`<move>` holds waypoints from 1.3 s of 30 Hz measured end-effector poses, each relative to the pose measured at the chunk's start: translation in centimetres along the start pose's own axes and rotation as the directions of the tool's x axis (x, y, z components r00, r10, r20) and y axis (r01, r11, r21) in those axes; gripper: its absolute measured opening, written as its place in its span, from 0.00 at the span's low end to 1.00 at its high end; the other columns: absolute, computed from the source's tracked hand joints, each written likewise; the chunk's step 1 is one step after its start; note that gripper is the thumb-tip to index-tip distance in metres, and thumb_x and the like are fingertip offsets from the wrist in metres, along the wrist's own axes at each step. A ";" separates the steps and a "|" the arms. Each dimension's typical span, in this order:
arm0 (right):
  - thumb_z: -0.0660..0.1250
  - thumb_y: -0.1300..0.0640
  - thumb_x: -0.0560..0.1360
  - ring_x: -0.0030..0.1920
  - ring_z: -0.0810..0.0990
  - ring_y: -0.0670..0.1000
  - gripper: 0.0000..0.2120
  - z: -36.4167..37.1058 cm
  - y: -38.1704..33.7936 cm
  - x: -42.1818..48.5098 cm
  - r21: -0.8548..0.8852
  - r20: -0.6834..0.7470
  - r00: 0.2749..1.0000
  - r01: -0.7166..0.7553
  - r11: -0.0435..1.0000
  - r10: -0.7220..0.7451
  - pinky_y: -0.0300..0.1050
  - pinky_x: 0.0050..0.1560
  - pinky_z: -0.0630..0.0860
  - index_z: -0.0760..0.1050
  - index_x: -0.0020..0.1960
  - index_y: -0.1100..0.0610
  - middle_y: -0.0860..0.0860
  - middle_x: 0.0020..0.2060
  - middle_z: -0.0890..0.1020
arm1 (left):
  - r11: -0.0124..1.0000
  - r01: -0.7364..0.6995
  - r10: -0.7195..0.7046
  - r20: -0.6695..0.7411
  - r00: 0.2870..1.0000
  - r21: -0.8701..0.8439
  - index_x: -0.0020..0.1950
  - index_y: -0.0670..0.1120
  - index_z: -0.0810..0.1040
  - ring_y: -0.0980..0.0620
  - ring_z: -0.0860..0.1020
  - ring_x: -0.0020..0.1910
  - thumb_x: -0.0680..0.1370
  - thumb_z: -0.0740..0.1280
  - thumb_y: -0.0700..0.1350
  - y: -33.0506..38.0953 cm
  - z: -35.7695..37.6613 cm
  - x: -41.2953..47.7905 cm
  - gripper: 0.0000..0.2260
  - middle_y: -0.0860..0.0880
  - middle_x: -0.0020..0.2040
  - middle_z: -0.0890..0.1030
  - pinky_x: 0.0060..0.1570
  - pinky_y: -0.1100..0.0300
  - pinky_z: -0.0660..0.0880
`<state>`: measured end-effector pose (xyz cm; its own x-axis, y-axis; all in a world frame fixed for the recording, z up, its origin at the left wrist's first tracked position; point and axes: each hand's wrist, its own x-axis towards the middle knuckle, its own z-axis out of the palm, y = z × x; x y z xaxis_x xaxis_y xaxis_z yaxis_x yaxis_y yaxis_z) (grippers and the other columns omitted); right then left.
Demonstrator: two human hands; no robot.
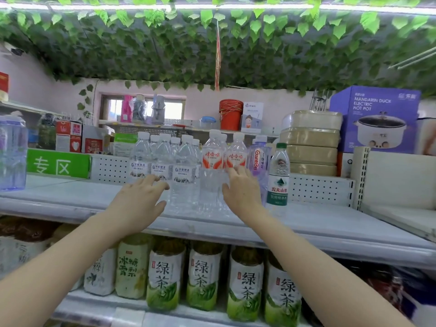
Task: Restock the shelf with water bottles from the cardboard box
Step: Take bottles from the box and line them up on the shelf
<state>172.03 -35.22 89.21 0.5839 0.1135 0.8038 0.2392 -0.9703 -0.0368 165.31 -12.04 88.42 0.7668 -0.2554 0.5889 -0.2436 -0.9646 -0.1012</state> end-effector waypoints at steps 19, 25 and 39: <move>0.49 0.49 0.82 0.75 0.53 0.56 0.26 4.8 1.3 -4.6 -0.121 0.217 0.976 0.006 0.993 0.021 0.56 0.74 0.49 0.53 0.75 0.61 0.56 0.77 0.51 | 0.995 -0.081 0.080 -0.018 0.997 -0.061 0.70 0.51 0.64 0.48 0.68 0.66 0.80 0.56 0.52 1.9 1.4 1.9 0.19 0.49 0.70 0.65 0.62 0.54 0.66; 0.47 0.48 0.82 0.75 0.53 0.54 0.24 5.0 1.5 -4.7 -0.068 0.231 0.972 -0.020 0.997 0.035 0.56 0.74 0.47 0.58 0.74 0.60 0.56 0.76 0.54 | 0.994 -0.088 0.087 -0.022 0.996 -0.061 0.70 0.51 0.65 0.48 0.68 0.66 0.80 0.57 0.52 1.9 1.1 1.8 0.18 0.49 0.69 0.65 0.63 0.53 0.67; 0.47 0.48 0.82 0.74 0.56 0.55 0.23 4.5 1.3 -6.4 -0.086 0.223 0.975 0.004 0.996 0.015 0.61 0.73 0.43 0.64 0.71 0.58 0.55 0.75 0.57 | 0.998 -0.027 0.027 -0.006 1.000 -0.051 0.69 0.51 0.66 0.47 0.69 0.65 0.80 0.56 0.53 1.9 1.3 -1.1 0.18 0.49 0.68 0.66 0.61 0.52 0.68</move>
<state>172.12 -36.28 81.36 0.7461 0.1435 0.6502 0.1741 -0.9846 0.0176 164.77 -13.67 86.57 0.7567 -0.2808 0.5904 -0.2940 -0.9528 -0.0764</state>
